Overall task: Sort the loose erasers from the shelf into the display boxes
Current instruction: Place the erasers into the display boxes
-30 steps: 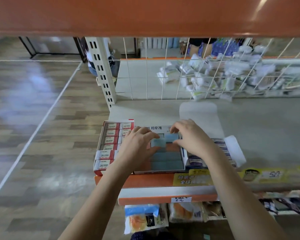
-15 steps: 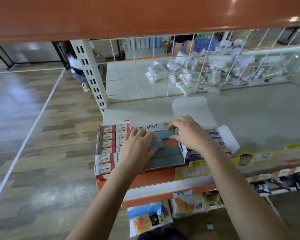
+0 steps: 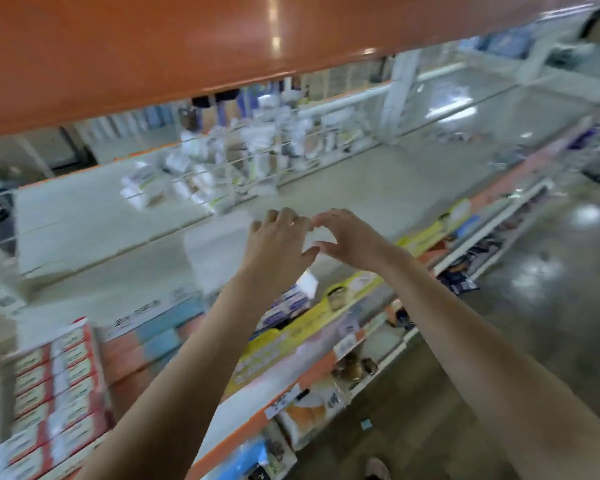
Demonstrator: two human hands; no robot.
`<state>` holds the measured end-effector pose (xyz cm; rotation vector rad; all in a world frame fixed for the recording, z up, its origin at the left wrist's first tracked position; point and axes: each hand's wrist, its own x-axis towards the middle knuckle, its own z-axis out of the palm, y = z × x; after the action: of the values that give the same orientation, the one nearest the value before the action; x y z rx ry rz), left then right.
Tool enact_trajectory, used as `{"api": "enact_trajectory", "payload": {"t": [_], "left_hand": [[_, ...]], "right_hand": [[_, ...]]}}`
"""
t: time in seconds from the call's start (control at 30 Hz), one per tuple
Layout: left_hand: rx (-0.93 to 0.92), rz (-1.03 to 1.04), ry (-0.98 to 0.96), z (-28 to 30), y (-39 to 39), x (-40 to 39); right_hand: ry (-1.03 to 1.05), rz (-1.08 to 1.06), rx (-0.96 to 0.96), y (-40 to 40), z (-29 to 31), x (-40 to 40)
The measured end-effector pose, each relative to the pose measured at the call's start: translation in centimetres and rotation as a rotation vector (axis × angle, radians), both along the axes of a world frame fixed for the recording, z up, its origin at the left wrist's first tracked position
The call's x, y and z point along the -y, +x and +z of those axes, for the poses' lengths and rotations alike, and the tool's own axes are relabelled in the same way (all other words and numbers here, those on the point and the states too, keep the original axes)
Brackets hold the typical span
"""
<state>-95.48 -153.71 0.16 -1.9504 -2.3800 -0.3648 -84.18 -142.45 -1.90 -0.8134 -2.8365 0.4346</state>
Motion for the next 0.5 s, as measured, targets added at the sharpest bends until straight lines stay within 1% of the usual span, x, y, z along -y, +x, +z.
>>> {"api": "enact_trajectory", "payload": {"t": [0.03,0.13,0.3,0.4,0.5], "left_hand": [[0.006,-0.029,-0.028,-0.3,0.9,-1.6],[-0.026,-0.121,-0.06,-1.7,6.6,-8.7],[-0.015,-0.165,-0.126,-3.9,15.5,-19.4],[0.012,-0.183,-0.152,-4.4,20.1,-25.2],[0.037,-0.184,-0.175,-4.5,23.6,-30.5]], "right_hand": [[-0.013,-0.02,0.012,1.0,-0.1,-1.2],[-0.038,-0.16,0.046,7.8,-0.1,-6.8],[-0.038,-0.301,0.036,18.4,-1.2,-16.5],[-0.051,-0.356,0.037,23.5,-1.7,-21.5],[-0.105,-0.359,0.046,27.1,-1.8,-26.2]]}}
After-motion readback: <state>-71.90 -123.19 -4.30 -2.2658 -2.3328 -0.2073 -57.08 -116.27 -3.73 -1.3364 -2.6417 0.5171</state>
